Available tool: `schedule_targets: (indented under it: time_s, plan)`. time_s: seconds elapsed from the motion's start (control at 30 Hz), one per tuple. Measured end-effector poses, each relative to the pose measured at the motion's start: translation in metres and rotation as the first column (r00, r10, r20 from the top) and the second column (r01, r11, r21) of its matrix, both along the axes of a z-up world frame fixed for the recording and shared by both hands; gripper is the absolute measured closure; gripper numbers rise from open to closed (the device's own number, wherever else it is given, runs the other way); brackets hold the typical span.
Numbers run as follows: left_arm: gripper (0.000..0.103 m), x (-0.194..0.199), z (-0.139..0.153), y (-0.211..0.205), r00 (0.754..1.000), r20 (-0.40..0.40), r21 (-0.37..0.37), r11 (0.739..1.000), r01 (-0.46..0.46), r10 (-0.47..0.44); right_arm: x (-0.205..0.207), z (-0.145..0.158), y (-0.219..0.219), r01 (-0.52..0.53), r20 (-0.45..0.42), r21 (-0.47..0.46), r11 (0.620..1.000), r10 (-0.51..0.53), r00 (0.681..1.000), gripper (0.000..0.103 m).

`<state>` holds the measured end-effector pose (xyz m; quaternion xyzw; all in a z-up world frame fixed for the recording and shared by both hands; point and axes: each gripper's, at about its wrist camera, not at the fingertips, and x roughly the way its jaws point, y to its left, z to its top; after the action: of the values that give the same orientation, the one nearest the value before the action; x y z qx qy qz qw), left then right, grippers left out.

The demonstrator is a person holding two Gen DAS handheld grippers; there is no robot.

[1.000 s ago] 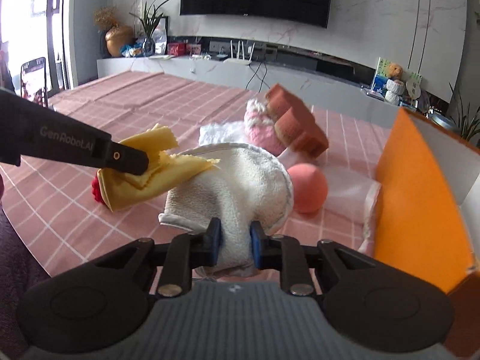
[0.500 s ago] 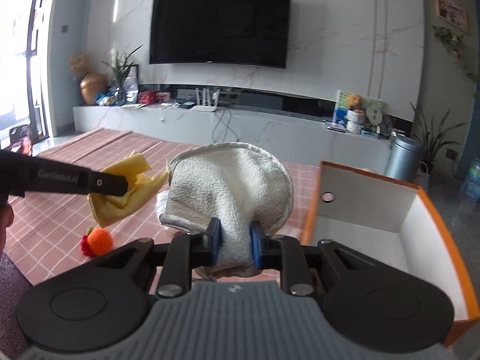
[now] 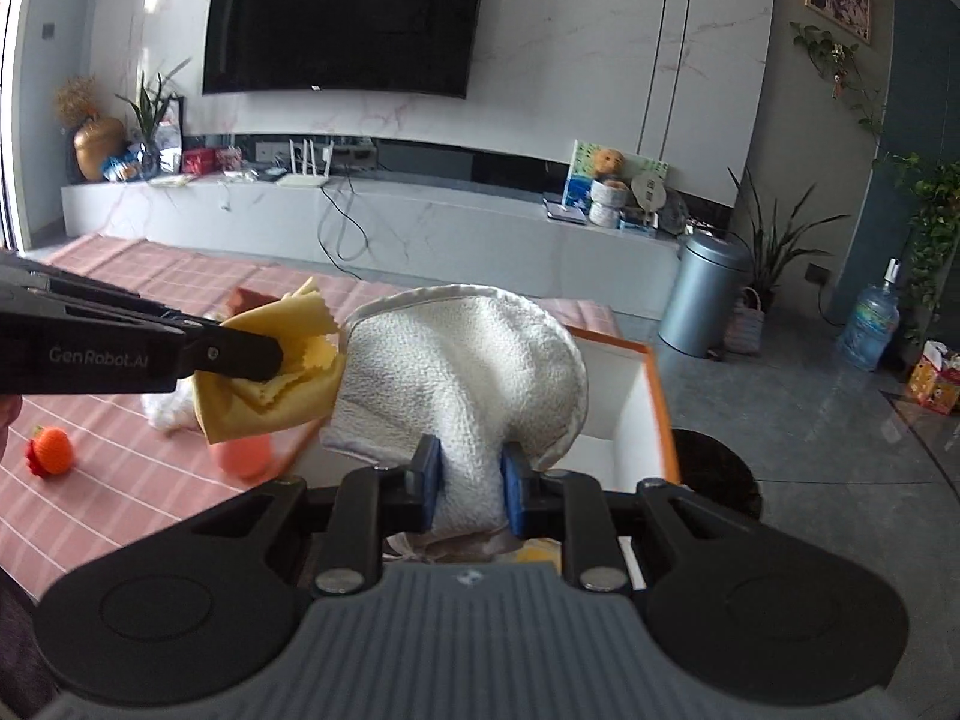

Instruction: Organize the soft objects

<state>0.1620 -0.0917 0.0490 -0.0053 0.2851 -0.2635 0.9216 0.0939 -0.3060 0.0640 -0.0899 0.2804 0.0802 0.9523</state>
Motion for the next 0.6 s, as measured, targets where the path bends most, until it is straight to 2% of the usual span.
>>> schedule_targets:
  time_s: [0.13, 0.33, 0.5, 0.6]
  plan:
    - [0.097, 0.021, -0.01, -0.023, 0.999, -0.006, 0.031, 0.999, 0.036, -0.035, 0.019, -0.004, -0.021, 0.001, -0.04, -0.043, 0.999, -0.003, 0.999, 0.082]
    - [0.096, 0.046, -0.026, -0.049, 0.998, -0.017, 0.137, 0.988, 0.068, -0.066, 0.054, -0.021, -0.034, -0.028, -0.114, -0.1, 0.995, 0.016, 0.993, 0.082]
    - [0.096, 0.064, -0.039, -0.06, 0.994, -0.071, 0.194, 0.977, 0.09, -0.078, 0.084, -0.039, -0.029, -0.088, -0.187, -0.178, 0.98, 0.054, 0.981, 0.082]
    - [0.096, 0.076, -0.048, -0.067, 0.985, -0.136, 0.234, 0.963, 0.132, -0.102, 0.098, -0.05, -0.024, -0.125, -0.236, -0.208, 0.97, 0.074, 0.969, 0.082]
